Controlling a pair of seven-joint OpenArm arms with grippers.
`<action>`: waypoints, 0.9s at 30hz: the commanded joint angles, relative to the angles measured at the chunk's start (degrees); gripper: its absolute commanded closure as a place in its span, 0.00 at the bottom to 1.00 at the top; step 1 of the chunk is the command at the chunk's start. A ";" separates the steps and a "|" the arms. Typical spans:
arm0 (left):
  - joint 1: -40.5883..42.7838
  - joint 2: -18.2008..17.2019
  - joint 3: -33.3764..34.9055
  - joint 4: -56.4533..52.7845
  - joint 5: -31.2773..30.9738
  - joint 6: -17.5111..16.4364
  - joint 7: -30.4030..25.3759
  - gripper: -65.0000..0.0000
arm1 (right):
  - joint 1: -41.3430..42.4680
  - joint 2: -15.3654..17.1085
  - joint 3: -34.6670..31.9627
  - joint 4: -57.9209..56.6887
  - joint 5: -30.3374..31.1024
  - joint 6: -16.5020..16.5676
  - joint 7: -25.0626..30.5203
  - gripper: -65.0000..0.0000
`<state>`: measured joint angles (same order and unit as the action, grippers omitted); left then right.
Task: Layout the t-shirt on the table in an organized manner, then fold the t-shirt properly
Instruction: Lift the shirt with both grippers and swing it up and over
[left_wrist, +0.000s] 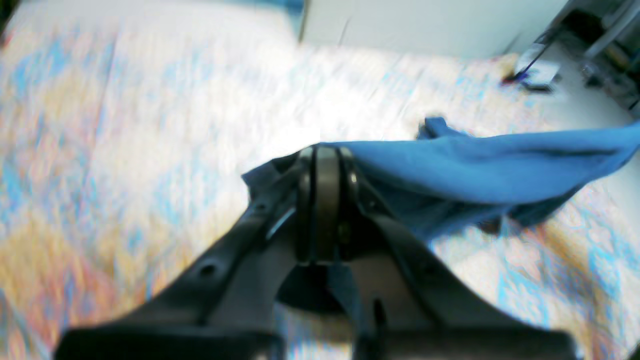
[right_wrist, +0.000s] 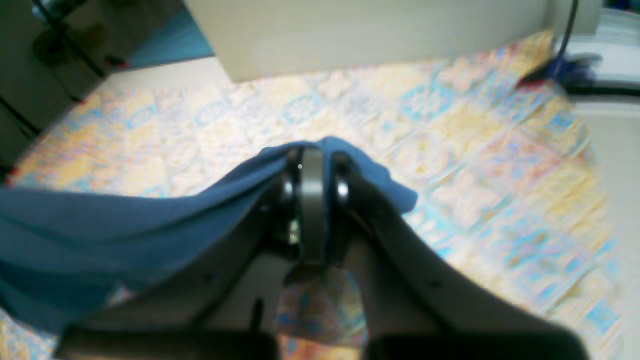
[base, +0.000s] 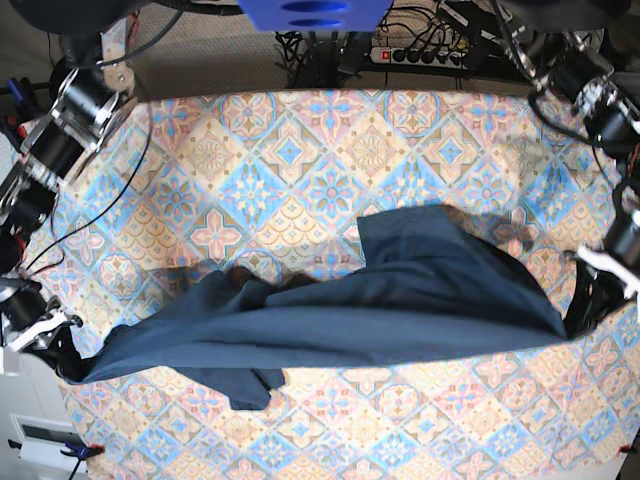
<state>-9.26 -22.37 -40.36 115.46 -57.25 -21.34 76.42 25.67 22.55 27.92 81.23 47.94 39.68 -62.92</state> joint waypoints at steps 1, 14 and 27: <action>-3.80 -0.18 1.90 -0.43 0.95 -0.15 -1.92 1.00 | 4.35 1.67 -1.68 -0.22 2.03 0.32 2.30 0.99; -49.25 0.17 17.11 -40.87 11.23 -0.15 -7.46 1.00 | 36.18 2.82 -14.78 -23.69 -3.77 0.32 5.90 0.99; -56.72 -1.67 23.08 -43.59 8.51 -0.50 -3.94 1.00 | 35.56 7.65 -14.16 -22.20 4.50 0.32 2.83 0.99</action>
<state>-64.31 -23.22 -16.97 71.09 -48.07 -21.80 73.54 59.92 29.87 13.61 58.57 52.10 39.62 -60.58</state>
